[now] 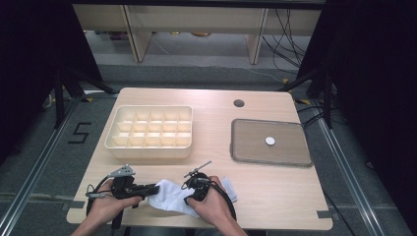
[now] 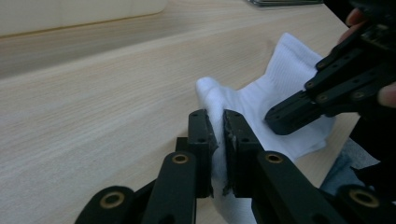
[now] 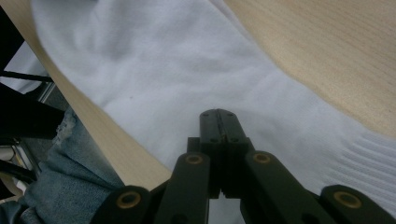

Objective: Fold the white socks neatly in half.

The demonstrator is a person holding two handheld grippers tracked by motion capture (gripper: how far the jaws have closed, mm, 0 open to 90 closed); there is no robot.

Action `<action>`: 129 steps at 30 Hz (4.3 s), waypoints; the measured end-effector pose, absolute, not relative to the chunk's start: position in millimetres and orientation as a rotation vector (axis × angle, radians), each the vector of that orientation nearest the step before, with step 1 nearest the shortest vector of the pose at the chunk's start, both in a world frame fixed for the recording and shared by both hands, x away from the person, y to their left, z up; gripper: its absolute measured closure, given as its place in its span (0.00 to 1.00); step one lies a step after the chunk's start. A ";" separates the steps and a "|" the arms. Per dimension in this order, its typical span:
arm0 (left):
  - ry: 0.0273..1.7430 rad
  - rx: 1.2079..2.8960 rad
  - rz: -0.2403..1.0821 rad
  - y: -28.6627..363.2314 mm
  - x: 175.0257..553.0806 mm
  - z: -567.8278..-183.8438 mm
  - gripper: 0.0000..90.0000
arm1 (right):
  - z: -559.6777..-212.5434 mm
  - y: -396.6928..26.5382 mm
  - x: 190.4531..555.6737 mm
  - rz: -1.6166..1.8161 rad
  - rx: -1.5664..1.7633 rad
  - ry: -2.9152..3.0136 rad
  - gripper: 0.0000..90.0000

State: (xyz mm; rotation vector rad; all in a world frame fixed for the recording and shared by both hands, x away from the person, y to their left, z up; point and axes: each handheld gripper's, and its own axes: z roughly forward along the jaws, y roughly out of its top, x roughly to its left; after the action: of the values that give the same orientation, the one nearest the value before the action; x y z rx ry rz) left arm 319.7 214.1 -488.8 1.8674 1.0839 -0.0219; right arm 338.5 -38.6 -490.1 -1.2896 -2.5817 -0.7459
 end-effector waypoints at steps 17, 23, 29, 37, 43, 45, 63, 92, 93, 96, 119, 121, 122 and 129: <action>0.962 1.832 -0.123 185.5 313.0 -459.1 0.91 | -494.1 -38.5 340.7 -0.761 -1.258 -2.573 1.00; 0.934 1.829 -0.148 173.2 312.8 -454.2 0.91 | -495.3 -36.6 340.7 -0.776 -1.239 -2.569 1.00; 0.912 1.853 -0.147 164.9 314.0 -452.8 0.91 | -497.6 -36.0 341.6 -0.823 -1.192 -2.563 0.98; 0.933 1.853 -0.141 166.8 318.3 -455.6 0.91 | -459.9 -72.5 344.4 -0.906 -1.302 -2.534 0.99; 0.933 1.850 -0.143 166.6 318.0 -454.6 0.91 | -456.9 -114.7 354.1 -0.823 -1.485 -2.580 1.00; 0.936 1.853 -0.136 166.4 318.3 -454.2 0.91 | -457.6 -127.9 356.5 -0.796 -1.577 -2.563 1.00; 0.929 1.850 -0.139 158.2 324.0 -455.6 0.91 | -480.2 -157.2 358.8 -0.586 -1.716 -2.567 1.00; 0.931 1.878 -0.136 138.5 335.2 -458.5 0.91 | -484.4 -134.5 355.0 -0.575 -1.648 -2.620 0.99; 0.927 1.880 -0.139 137.6 336.0 -459.0 0.91 | -483.7 -133.4 354.1 -0.564 -1.667 -2.608 0.99; 0.925 1.884 -0.142 132.8 338.6 -460.7 0.91 | -483.9 -131.2 352.9 -0.561 -1.658 -2.618 0.99; 0.911 1.939 -0.151 107.4 347.6 -469.5 0.91 | -484.9 -121.2 349.7 -0.621 -1.600 -2.663 0.99; 0.912 1.946 -0.144 104.9 347.6 -470.2 0.91 | -483.6 -118.3 348.2 -0.605 -1.631 -2.630 0.99; 0.907 1.951 -0.146 104.1 348.2 -470.7 0.91 | -485.5 -118.7 349.7 -0.640 -1.586 -2.655 0.99; 0.915 1.973 -0.136 96.4 349.4 -475.0 0.91 | -484.8 -115.5 349.5 -0.609 -1.583 -2.664 0.99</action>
State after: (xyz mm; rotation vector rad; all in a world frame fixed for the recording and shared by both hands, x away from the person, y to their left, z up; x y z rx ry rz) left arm 349.4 96.4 -475.0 1.9730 0.9150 -0.1365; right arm 349.5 -115.5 -484.8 -1.5832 -2.6642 -0.6090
